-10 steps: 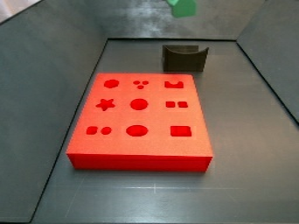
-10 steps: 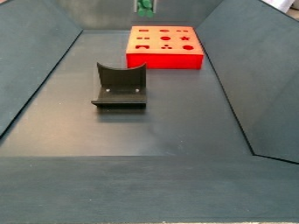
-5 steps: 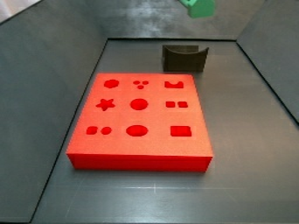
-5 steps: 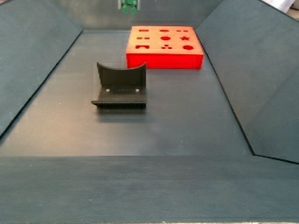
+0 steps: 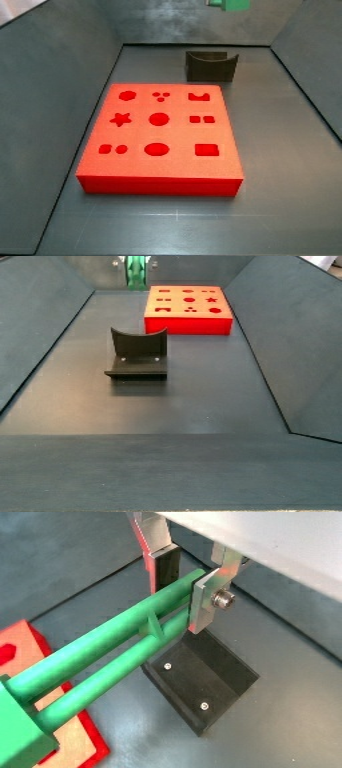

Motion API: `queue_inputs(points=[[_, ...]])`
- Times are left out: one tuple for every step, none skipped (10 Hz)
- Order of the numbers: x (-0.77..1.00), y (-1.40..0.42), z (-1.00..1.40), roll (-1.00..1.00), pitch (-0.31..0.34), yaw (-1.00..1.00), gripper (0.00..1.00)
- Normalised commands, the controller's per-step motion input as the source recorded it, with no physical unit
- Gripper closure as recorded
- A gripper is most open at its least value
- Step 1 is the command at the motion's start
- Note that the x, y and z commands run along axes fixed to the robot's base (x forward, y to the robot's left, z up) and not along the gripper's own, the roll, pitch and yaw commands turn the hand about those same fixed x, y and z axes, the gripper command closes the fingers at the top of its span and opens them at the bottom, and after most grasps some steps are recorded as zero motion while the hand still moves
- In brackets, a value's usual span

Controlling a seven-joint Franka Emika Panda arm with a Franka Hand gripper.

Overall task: Pick up the 3 prong object. Move up. Place the 3 prong object on the fixture. Regrasp the 3 prong object. Move to above the board. Insert the 3 prong object.
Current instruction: Place the 3 prong object on the fixture.

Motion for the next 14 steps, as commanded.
queue_inputs(points=[[0.07, 0.49, -0.05, -1.0, 0.21, -0.18, 1.0], [0.08, 0.27, -0.03, -1.0, 0.207, -0.2, 1.0], [0.09, 0.11, -0.02, -0.96, 0.206, -0.21, 1.0], [0.1, 0.06, -0.02, -0.76, 0.167, -0.19, 1.0], [0.09, 0.07, -0.01, -0.58, 0.125, -0.17, 1.0], [0.08, 0.07, -0.01, -0.47, 0.101, -0.16, 1.0], [0.08, 0.04, -0.01, -0.24, 0.062, -0.13, 1.0], [0.1, 0.06, -1.0, -1.0, 0.041, -0.16, 1.0], [0.11, 0.07, -1.0, -1.0, 0.032, -0.16, 1.0], [0.11, 0.07, -1.0, -1.0, 0.044, -0.16, 1.0], [0.13, 0.08, -1.0, -1.0, 0.063, -0.16, 1.0], [0.13, 0.08, -1.0, -1.0, 0.067, -0.16, 1.0], [0.14, 0.09, -1.0, -0.87, 0.055, -0.16, 1.0], [0.15, 0.1, -1.0, -0.76, 0.047, -0.15, 1.0]])
